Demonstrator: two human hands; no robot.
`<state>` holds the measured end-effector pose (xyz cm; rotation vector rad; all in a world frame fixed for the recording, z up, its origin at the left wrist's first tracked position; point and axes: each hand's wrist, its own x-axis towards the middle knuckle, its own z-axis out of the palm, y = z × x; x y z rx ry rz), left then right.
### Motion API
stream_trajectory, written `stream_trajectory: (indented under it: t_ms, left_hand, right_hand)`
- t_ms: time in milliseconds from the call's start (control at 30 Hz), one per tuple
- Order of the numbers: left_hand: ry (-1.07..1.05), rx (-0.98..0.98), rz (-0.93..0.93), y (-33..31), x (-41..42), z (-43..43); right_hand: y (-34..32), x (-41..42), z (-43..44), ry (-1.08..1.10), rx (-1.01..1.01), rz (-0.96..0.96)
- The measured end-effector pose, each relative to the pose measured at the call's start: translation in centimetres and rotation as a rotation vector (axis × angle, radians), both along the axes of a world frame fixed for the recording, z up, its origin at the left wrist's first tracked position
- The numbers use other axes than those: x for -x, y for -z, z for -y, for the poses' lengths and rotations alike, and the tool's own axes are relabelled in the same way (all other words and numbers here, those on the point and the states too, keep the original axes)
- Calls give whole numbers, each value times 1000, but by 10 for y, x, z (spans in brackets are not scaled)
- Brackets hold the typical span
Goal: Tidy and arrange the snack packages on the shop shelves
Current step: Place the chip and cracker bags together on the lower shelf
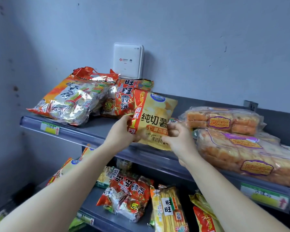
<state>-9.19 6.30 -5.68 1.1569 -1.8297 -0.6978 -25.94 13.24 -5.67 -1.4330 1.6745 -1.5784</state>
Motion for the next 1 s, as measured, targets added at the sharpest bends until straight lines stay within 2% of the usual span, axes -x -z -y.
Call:
stream_trajectory:
  t_ms: [133, 233, 333, 533, 600, 833, 1000]
  left_hand:
    - [44, 104, -103, 14, -13, -12]
    - [152, 25, -353, 25, -25, -22]
    - [59, 49, -565, 33, -37, -35]
    - [-70, 28, -786, 49, -78, -68]
    - [-117, 20, -807, 59, -92, -79]
    - [-338, -18, -707, 108, -133, -108]
    - [-447, -107, -627, 152, -156, -110]
  right_hand:
    - [6, -17, -5, 66, 156, -29]
    - [8, -32, -14, 54, 235, -83]
    - [11, -48, -24, -38, 293, -94]
    - [26, -81, -37, -228, 292, -118]
    - [35, -90, -44, -267, 272, -139]
    - [73, -121, -61, -370, 208, -204]
    - [115, -137, -53, -446, 65, -244]
